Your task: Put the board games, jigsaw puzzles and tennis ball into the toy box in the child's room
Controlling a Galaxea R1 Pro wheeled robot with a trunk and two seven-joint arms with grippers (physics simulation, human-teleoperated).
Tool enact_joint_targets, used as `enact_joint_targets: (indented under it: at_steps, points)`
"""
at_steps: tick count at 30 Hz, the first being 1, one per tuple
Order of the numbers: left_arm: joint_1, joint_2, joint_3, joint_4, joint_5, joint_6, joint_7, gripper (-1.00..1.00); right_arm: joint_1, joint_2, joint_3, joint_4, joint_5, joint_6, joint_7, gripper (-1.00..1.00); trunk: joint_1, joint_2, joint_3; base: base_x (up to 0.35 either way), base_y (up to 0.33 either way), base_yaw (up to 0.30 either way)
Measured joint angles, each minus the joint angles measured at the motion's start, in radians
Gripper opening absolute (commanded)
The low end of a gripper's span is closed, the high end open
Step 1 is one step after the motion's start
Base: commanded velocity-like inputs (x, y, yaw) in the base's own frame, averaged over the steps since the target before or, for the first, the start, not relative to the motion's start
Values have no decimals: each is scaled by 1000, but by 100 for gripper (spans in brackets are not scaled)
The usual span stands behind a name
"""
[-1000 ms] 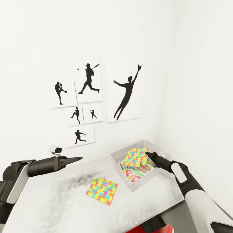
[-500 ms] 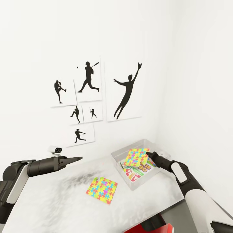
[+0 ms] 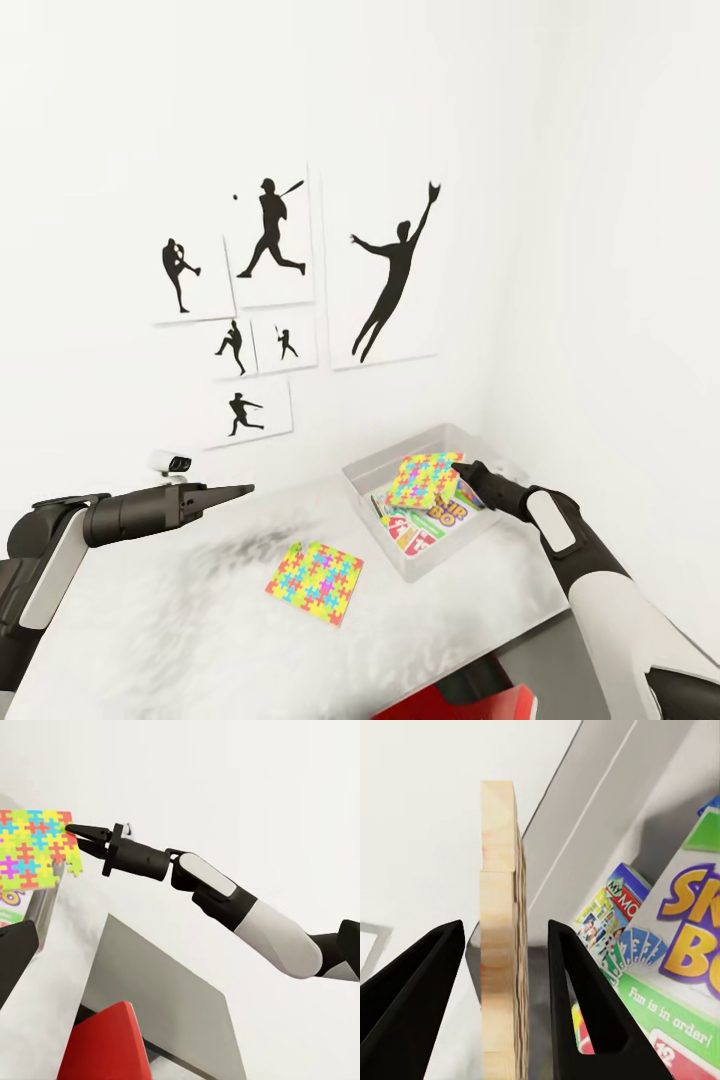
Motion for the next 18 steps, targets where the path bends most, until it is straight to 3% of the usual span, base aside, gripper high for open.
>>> enact_joint_targets:
  at_steps: [18]
  points:
    - [0, 1, 0, 0, 1, 0, 0, 100, 0, 0, 0, 6, 0, 0, -2, -100, 0, 1, -29, 0, 0, 0]
